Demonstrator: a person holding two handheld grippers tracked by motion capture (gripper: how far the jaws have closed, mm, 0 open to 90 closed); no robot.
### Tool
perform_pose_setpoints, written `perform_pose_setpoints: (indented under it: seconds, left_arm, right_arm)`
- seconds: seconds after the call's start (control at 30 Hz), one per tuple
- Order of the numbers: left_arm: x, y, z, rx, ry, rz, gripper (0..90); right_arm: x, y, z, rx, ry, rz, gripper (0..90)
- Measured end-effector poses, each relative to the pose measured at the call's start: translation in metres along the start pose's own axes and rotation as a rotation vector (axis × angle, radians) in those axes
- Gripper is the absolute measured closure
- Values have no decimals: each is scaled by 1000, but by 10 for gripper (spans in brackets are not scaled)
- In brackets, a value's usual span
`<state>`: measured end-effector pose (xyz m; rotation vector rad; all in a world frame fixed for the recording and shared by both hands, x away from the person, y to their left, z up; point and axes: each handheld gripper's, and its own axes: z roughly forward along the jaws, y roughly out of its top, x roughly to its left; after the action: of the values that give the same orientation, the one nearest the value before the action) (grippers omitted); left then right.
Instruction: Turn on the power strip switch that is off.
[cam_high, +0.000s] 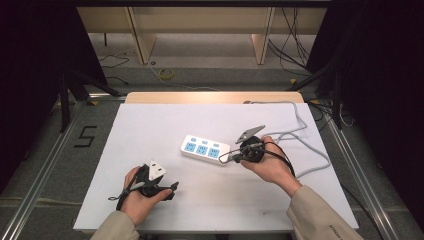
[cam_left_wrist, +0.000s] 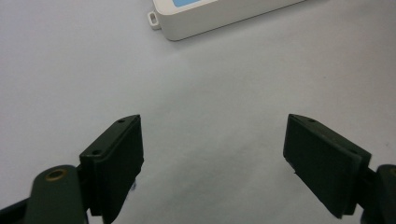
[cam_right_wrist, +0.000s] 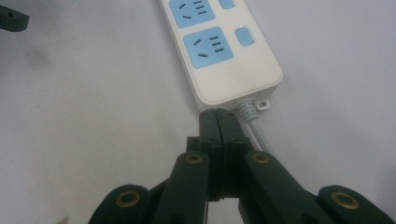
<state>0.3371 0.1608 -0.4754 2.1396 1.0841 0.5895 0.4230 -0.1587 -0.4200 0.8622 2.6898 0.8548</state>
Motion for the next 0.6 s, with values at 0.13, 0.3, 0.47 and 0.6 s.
perform_pose_setpoints:
  seconds: [0.13, 0.3, 0.47, 0.6]
  left_arm:
    - [0, 0, 0, 0, -1, 2, 199]
    - [0, 0, 0, 0, -1, 3, 199]
    - [0, 0, 0, 2, -2, 6, 199]
    - [0, 1, 0, 2, -4, 7, 199]
  right_arm:
    - [-1, 3, 3, 4, 1, 2, 900]
    - [-1, 8, 7, 11, 5, -9, 900]
    - [-2, 13, 10, 20, 7, -6, 900]
    - [-1, 17, 13, 24, 10, -6, 900]
